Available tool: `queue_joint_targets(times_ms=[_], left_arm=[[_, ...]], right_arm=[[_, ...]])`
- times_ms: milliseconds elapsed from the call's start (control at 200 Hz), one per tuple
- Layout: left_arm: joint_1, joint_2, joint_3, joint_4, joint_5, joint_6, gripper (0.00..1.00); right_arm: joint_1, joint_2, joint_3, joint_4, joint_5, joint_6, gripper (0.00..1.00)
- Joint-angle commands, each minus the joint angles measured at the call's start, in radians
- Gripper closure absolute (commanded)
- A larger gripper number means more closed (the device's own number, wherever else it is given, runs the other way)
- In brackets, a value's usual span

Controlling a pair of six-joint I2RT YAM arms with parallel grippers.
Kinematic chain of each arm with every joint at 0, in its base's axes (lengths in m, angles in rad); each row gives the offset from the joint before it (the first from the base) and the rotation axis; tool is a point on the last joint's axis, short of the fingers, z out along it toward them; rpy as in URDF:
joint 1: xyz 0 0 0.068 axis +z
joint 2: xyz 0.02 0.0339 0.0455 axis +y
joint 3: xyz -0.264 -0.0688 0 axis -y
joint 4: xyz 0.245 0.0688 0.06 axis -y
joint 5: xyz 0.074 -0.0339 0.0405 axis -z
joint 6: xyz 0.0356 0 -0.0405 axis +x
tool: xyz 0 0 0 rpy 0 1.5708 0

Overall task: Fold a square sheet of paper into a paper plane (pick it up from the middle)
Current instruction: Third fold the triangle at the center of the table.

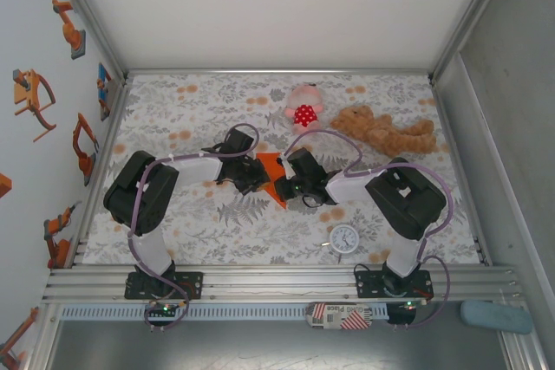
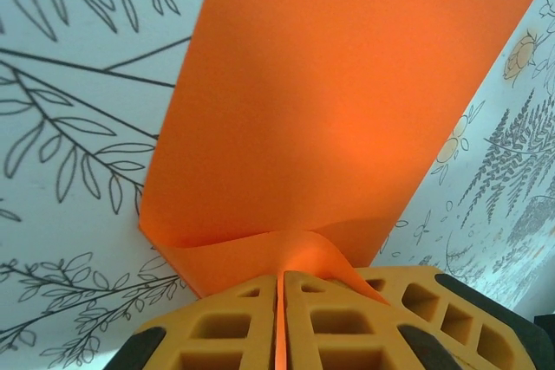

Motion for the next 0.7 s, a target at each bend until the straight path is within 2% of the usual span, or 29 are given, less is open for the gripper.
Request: queue_joint_targets(times_ms=[0, 696], left_arm=[[-0.003, 0.007, 0.011, -0.033, -0.014, 0.003, 0.89], [-0.002, 0.043, 0.016, -0.043, -0.019, 0.021, 0.89]], right_arm=[[-0.004, 0.03, 0.006, -0.038, 0.012, 0.004, 1.0], [-0.004, 0.031, 0.007, -0.043, 0.011, 0.006, 1.0]])
